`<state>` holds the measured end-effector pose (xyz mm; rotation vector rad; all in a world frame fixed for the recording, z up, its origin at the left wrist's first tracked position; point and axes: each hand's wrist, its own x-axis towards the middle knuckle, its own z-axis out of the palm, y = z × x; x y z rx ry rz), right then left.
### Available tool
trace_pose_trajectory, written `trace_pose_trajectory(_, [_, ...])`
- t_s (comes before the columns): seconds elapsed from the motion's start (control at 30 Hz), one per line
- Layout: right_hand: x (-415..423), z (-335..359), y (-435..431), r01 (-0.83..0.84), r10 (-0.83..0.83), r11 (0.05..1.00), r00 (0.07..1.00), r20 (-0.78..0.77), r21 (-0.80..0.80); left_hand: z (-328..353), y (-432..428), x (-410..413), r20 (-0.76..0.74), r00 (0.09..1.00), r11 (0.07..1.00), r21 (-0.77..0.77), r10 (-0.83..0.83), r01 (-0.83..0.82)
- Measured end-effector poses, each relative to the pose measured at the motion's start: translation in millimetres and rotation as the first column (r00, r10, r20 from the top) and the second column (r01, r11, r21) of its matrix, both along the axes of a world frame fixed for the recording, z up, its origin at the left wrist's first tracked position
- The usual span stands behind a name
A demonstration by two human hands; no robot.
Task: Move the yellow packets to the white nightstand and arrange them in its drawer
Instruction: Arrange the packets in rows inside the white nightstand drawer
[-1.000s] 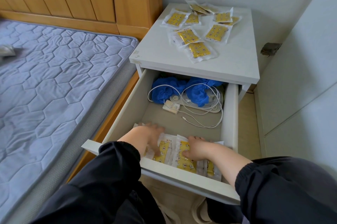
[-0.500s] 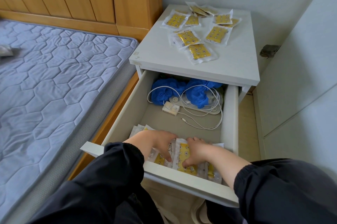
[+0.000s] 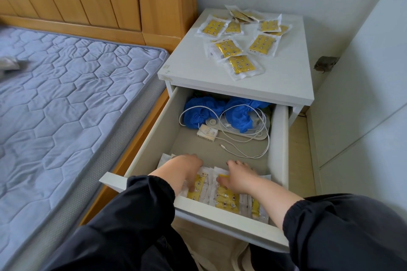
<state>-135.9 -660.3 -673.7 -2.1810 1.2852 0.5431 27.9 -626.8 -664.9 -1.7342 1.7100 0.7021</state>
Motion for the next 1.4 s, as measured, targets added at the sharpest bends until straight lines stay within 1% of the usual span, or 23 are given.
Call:
trace_pose_trajectory(0.1, [0,0,-1,0.03,-0.028,0.999,0.998,0.05,-0.037,2,1,2,-0.028,0.998,0.998,-0.027,0.048,-0.048])
trace_pose_trajectory(0.23, [0,3,-3,0.104,-0.09,0.991,0.984,0.155,-0.081,4,1,3,-0.082,0.994,0.99,-0.116,0.073,-0.082])
trace_pose_trajectory(0.33, [-2,7,-3,0.149,-0.122,0.983,0.969,0.215,-0.112,5,0,0,-0.099,0.992,0.975,-0.201,0.075,-0.093])
trace_pose_trajectory(0.4, [-3,11,-3,0.178,-0.139,0.976,0.953,0.271,-0.126,9,0,-3,-0.116,0.991,0.953,-0.286,0.072,-0.103])
trace_pose_trajectory(0.57, [-9,33,-11,0.307,-0.205,0.94,0.858,0.47,-0.151,30,-6,-8,-0.167,0.985,0.838,-0.529,0.05,-0.133])
trace_pose_trajectory(0.73, [-12,81,-38,0.304,-0.088,0.913,0.798,0.596,-0.271,72,-29,-9,-0.351,0.935,0.691,-0.663,0.055,-0.29])
trace_pose_trajectory(0.87, [-16,122,-67,0.32,0.022,0.861,0.753,0.657,-0.396,111,-51,-14,-0.44,0.897,0.554,-0.736,0.044,-0.388])
trace_pose_trajectory(0.97, [-21,141,-92,0.321,0.079,0.819,0.757,0.648,-0.475,128,-66,-18,-0.501,0.864,0.507,-0.734,0.045,-0.452])
trace_pose_trajectory(1.0, [-23,145,-101,0.325,0.064,0.824,0.761,0.646,-0.464,132,-71,-19,-0.532,0.846,0.5,-0.72,0.046,-0.481])
trace_pose_trajectory(1.07, [-29,146,-119,0.31,0.003,0.868,0.779,0.627,-0.388,135,-80,-19,-0.589,0.807,0.488,-0.691,0.05,-0.534])
trace_pose_trajectory(1.13, [-34,142,-136,0.271,-0.027,0.901,0.814,0.58,-0.338,137,-91,-16,-0.634,0.769,0.493,-0.646,0.08,-0.583])
trace_pose_trajectory(1.23, [-32,137,-156,0.272,-0.059,0.906,0.838,0.542,-0.323,138,-113,-3,-0.684,0.709,0.494,-0.563,0.17,-0.662])
trace_pose_trajectory(1.3, [-25,137,-167,0.293,-0.08,0.905,0.831,0.551,-0.31,136,-131,8,-0.755,0.619,0.444,-0.488,0.217,-0.751])
trace_pose_trajectory(1.37, [-19,137,-176,0.29,-0.073,0.905,0.829,0.555,-0.313,134,-148,17,-0.827,0.507,0.365,-0.407,0.243,-0.838])
trace_pose_trajectory(1.4, [-16,136,-180,0.281,-0.06,0.905,0.827,0.559,-0.319,134,-156,21,-0.845,0.471,0.328,-0.384,0.251,-0.863])
